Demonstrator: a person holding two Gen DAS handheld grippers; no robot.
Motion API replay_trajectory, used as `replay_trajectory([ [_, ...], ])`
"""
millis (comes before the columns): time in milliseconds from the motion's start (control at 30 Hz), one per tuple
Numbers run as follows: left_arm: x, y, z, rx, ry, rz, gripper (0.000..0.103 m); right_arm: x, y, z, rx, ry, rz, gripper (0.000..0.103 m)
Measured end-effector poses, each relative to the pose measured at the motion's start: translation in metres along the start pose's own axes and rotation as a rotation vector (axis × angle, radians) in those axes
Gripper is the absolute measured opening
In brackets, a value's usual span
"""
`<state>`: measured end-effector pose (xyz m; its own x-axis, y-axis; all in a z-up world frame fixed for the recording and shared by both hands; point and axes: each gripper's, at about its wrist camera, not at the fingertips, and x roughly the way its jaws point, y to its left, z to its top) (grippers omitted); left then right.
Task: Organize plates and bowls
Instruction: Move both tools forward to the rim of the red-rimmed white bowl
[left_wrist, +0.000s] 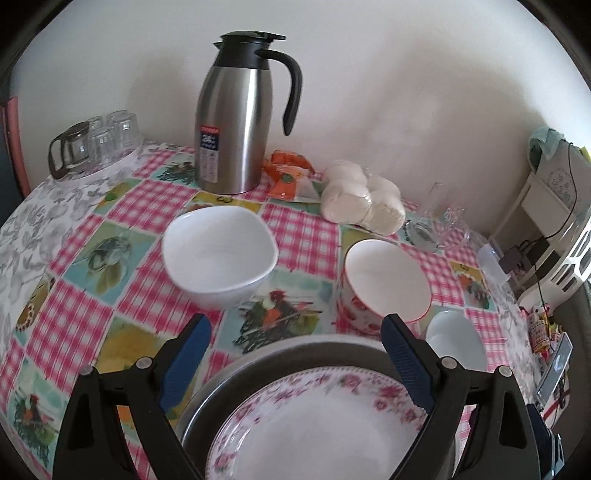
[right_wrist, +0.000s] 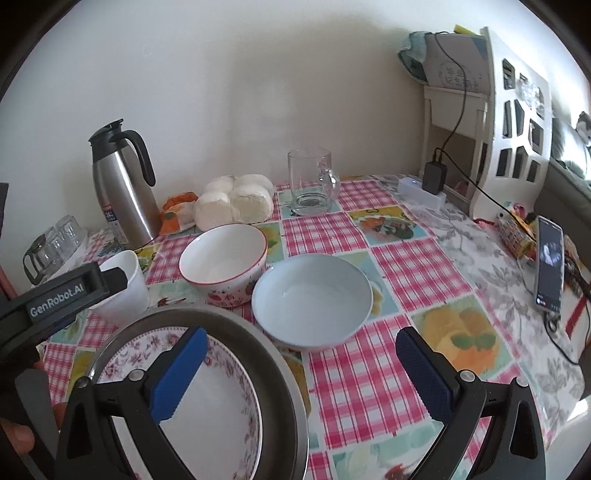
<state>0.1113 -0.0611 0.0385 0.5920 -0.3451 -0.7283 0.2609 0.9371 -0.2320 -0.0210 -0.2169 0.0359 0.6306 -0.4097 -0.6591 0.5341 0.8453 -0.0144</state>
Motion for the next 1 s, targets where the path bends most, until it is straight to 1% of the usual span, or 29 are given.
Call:
replay_trajectory([
  [33, 0.002, -0.001, 0.002, 0.003, 0.002, -0.01, 0.093, 0.003, -0.001, 0.004, 0.003, 0.002, 0.003, 0.103],
  [167, 0.012, -0.004, 0.01, -0.022, 0.016, -0.091, 0.094, 0.013, -0.006, 0.019, 0.021, 0.02, 0.029, 0.103],
  [267, 0.018, -0.011, 0.015, -0.025, 0.0, -0.106, 0.094, 0.021, -0.006, 0.032, 0.003, 0.029, 0.025, 0.103],
  [367, 0.026, -0.02, 0.02, -0.001, 0.005, -0.121, 0.094, 0.029, -0.004, 0.048, -0.021, 0.044, 0.032, 0.103],
  [467, 0.039, -0.03, 0.022, 0.021, 0.052, -0.137, 0.094, 0.038, -0.007, 0.063, -0.002, 0.063, 0.052, 0.103],
  [600, 0.054, -0.039, 0.021, 0.036, 0.097, -0.147, 0.094, 0.052, -0.013, 0.085, 0.028, 0.086, 0.034, 0.103],
  [733, 0.063, -0.04, 0.023, 0.009, 0.12, -0.168, 0.093, 0.068, -0.012, 0.101, 0.025, 0.105, 0.023, 0.101],
  [800, 0.068, -0.039, 0.026, -0.017, 0.131, -0.187, 0.088, 0.076, -0.011, 0.104, 0.023, 0.118, 0.034, 0.095],
  [833, 0.069, -0.038, 0.027, -0.023, 0.133, -0.188, 0.086, 0.081, -0.009, 0.105, 0.024, 0.13, 0.043, 0.089],
  [867, 0.073, -0.037, 0.029, -0.028, 0.139, -0.188, 0.08, 0.088, -0.007, 0.106, 0.024, 0.143, 0.052, 0.084],
  [900, 0.076, -0.036, 0.029, -0.035, 0.146, -0.189, 0.073, 0.092, -0.006, 0.106, 0.022, 0.153, 0.056, 0.083],
  [967, 0.084, -0.032, 0.03, -0.067, 0.171, -0.204, 0.068, 0.103, 0.0, 0.105, 0.011, 0.174, 0.066, 0.076],
  [1000, 0.087, -0.031, 0.03, -0.081, 0.181, -0.211, 0.066, 0.108, 0.004, 0.104, 0.002, 0.184, 0.069, 0.074],
])
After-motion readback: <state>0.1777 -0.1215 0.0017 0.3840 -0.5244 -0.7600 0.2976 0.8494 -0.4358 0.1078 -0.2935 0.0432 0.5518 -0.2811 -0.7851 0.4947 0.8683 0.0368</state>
